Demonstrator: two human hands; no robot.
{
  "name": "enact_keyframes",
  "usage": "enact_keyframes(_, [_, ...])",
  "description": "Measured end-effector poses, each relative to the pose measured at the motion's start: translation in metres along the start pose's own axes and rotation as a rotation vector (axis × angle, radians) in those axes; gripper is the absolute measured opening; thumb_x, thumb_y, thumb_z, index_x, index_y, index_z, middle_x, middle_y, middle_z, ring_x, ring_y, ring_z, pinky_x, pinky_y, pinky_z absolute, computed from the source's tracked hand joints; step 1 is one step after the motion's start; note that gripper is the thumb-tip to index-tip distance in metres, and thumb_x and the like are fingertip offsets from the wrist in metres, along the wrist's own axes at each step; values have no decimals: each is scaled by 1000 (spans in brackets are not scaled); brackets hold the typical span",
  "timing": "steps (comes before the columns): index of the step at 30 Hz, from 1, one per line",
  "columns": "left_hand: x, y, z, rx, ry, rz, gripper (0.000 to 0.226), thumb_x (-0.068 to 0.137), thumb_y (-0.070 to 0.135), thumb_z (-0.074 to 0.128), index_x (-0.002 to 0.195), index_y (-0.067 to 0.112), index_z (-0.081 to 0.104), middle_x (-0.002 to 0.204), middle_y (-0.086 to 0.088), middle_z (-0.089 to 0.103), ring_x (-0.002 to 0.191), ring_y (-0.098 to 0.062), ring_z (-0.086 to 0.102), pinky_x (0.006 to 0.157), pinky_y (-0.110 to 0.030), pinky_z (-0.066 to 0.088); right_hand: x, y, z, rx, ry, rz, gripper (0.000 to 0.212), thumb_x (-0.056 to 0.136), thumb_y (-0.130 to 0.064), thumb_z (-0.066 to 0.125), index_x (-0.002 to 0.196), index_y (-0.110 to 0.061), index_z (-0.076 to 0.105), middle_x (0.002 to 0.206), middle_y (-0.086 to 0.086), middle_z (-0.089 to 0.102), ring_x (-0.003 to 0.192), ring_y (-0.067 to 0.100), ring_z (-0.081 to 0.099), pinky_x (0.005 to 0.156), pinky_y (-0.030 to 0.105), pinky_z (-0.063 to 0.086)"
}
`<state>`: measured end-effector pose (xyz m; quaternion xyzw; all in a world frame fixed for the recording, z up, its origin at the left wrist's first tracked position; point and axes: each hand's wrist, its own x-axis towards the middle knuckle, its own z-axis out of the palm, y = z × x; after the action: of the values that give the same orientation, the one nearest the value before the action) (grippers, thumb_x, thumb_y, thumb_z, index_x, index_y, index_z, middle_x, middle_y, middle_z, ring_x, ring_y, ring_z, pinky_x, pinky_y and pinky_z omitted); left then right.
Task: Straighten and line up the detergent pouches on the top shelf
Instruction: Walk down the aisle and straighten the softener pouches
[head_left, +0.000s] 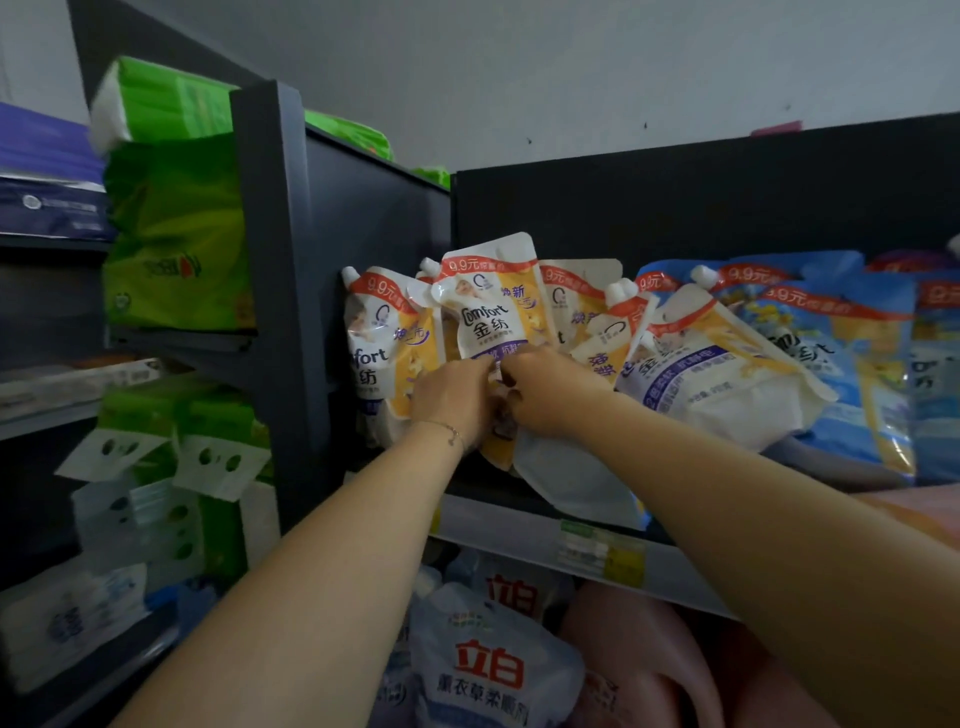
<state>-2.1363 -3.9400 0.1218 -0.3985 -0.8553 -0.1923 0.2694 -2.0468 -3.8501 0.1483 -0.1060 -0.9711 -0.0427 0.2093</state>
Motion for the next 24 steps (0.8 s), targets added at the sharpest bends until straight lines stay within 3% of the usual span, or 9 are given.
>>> enact_keyframes(4, [4, 0, 10, 59, 33, -3, 21, 89, 30, 47, 99, 24, 65, 101, -8, 67, 93, -33, 62, 69, -35, 42, 2, 6, 0, 32, 52, -7, 27, 89, -22, 51, 66, -20, 36, 79, 1, 46, 74, 22, 46, 59, 29, 36])
enact_keyframes(7, [7, -2, 9, 52, 13, -18, 18, 89, 30, 48, 90, 20, 63, 98, -9, 66, 90, -33, 62, 64, -34, 41, 1, 7, -1, 35, 64, 0, 29, 89, -24, 50, 65, -21, 35, 72, -1, 41, 67, 21, 46, 51, 28, 31])
enact_keyframes(15, [7, -16, 5, 70, 80, -30, 20, 95, 35, 48, 93, 16, 54, 94, -11, 65, 86, -34, 61, 63, -33, 38, 0, 12, -2, 115, 35, 85, 20, 84, -19, 53, 67, -17, 43, 84, 8, 53, 72, 25, 54, 57, 31, 42])
enact_keyframes(21, [3, -28, -3, 47, 192, -31, 27, 100, 37, 39, 100, 13, 52, 92, -10, 64, 83, -32, 60, 69, -42, 50, 4, 10, -8, 188, 0, 168, 13, 86, -17, 52, 74, -12, 49, 81, 8, 52, 64, 21, 51, 54, 28, 42])
enact_keyframes(24, [1, -33, -8, -4, 259, -54, 27, 100, 35, 39, 107, 12, 53, 93, -6, 63, 82, -28, 60, 64, -35, 45, 5, 9, -9, 172, -37, 177, 10, 85, -15, 53, 76, -10, 53, 81, 8, 53, 65, 21, 51, 56, 28, 45])
